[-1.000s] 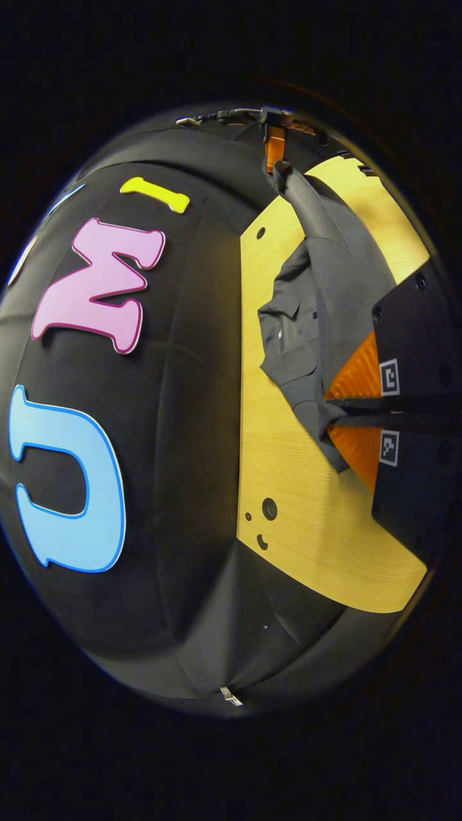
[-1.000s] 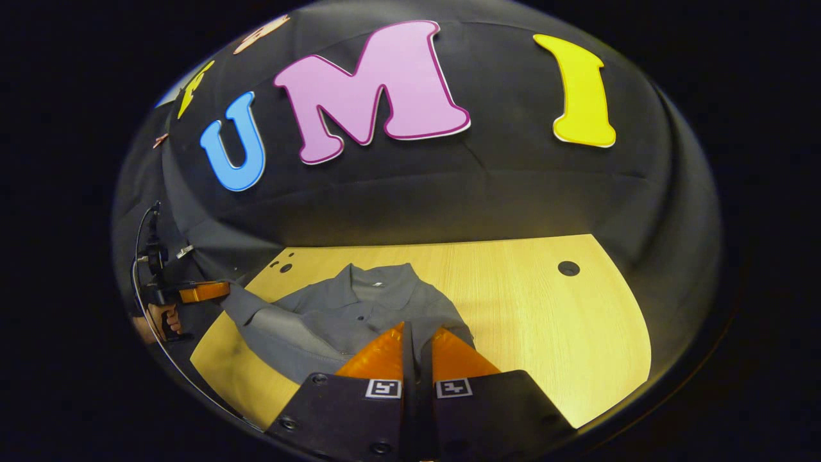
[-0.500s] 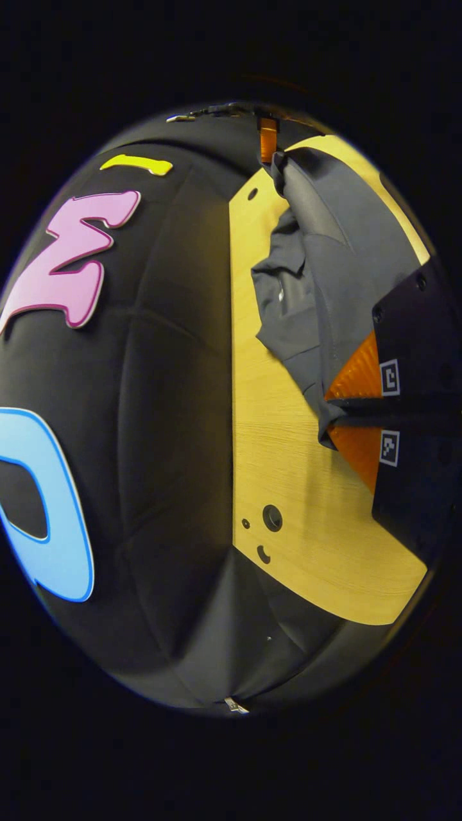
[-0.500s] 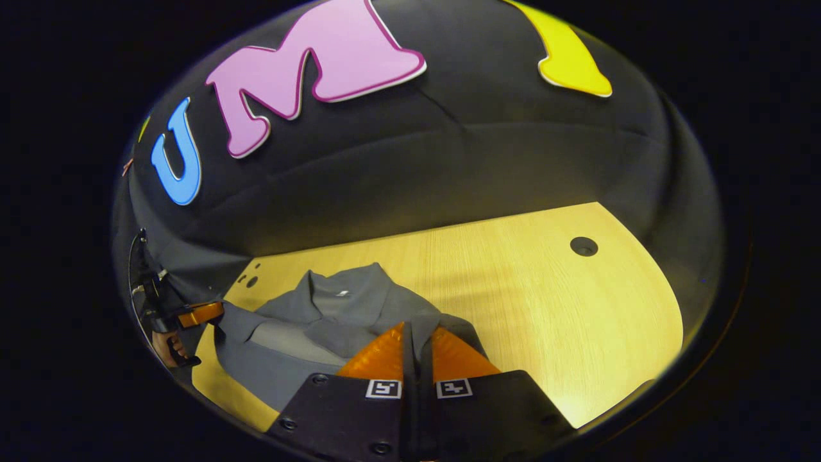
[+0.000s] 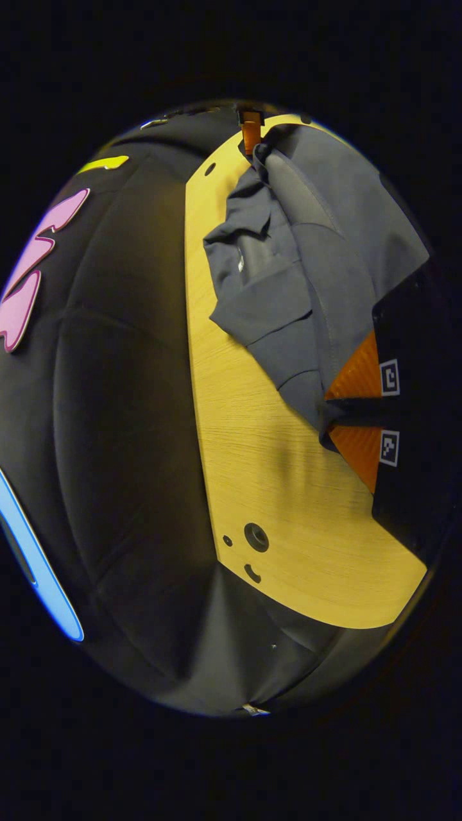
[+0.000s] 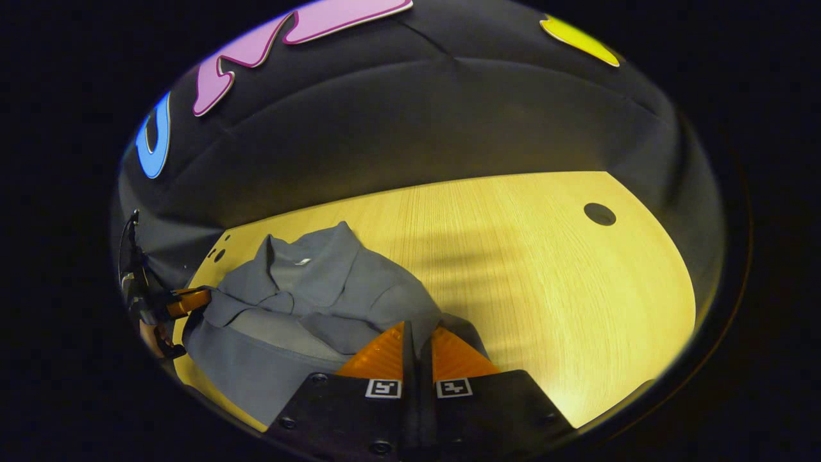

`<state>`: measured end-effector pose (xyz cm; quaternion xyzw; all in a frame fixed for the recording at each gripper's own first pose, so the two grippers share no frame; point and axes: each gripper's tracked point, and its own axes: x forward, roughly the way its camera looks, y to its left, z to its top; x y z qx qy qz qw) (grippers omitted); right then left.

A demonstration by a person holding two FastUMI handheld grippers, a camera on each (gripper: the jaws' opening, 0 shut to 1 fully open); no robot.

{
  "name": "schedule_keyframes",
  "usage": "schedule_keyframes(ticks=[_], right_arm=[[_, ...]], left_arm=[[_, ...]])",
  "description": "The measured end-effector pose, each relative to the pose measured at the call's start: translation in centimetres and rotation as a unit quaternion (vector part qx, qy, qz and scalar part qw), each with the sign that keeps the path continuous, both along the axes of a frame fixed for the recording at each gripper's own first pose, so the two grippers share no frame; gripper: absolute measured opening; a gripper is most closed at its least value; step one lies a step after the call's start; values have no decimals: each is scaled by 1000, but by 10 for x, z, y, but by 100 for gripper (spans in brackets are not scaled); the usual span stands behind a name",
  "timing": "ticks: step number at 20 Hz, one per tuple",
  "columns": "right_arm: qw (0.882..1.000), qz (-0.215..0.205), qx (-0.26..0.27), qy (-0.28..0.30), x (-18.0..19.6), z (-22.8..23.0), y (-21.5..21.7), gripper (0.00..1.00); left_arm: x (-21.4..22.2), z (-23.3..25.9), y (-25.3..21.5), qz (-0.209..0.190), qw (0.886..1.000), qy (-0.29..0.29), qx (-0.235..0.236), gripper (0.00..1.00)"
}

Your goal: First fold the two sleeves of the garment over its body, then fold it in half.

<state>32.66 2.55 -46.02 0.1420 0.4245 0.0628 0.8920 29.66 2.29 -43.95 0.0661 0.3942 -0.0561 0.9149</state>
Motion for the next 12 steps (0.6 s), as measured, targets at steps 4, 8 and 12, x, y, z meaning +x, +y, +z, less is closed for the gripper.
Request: schedule_keyframes(ticks=[4, 8, 12], right_arm=[[1000, 14, -5, 13, -5, -14, 5, 6], [1000, 6, 8, 21, -6, -14, 2, 12], [999, -1, 17, 32, -7, -14, 0, 28]], left_arm=[[-2, -12, 0, 3, 1000, 14, -3, 6], [-3, -15, 0, -1, 1000, 15, 11, 11], [-3, -13, 1, 3, 1000, 12, 28, 15]])
